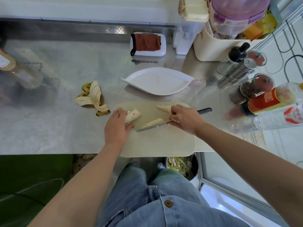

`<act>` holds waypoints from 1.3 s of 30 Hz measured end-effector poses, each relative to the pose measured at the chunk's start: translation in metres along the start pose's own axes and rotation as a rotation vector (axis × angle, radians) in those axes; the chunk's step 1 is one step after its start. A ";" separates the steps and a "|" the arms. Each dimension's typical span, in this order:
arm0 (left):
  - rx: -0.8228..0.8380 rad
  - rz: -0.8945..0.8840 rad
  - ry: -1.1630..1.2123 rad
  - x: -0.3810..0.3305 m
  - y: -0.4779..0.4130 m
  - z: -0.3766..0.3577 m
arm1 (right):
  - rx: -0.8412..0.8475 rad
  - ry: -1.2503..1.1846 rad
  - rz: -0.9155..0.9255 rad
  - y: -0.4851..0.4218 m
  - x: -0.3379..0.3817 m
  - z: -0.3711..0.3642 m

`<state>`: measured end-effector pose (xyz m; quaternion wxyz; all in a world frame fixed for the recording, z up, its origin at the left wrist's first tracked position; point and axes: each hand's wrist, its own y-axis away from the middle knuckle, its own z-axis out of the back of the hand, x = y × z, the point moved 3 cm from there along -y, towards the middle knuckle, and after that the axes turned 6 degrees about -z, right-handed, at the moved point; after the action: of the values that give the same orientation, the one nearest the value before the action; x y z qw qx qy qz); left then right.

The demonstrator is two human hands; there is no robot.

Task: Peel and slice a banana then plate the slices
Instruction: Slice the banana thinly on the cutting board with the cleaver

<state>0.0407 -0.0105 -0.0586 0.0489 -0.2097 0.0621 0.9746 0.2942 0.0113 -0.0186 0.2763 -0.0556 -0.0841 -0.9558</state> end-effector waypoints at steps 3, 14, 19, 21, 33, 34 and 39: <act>0.005 -0.049 -0.075 -0.002 -0.003 0.006 | -0.003 0.020 -0.028 -0.006 0.000 0.002; -0.039 0.019 -0.083 -0.004 -0.014 0.019 | -0.064 -0.030 -0.266 -0.010 0.001 0.002; -0.077 0.083 -0.093 0.003 -0.011 0.021 | -0.008 -0.040 -0.171 -0.005 0.003 0.007; -0.061 0.036 -0.092 0.001 -0.008 0.017 | 0.021 -0.029 -0.132 -0.004 0.003 0.008; -0.009 0.009 -0.132 -0.003 -0.001 0.005 | -0.021 -0.054 -0.392 -0.011 -0.002 0.003; -0.011 0.014 -0.121 -0.004 -0.001 0.005 | -0.016 -0.061 -0.401 -0.011 -0.002 0.003; -0.023 0.035 -0.081 -0.004 -0.004 0.006 | 0.010 -0.104 -0.378 -0.005 -0.006 0.004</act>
<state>0.0421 -0.0062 -0.0516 0.0319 -0.1695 0.0525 0.9836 0.2963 0.0196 -0.0163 0.0874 -0.0868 -0.1119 -0.9861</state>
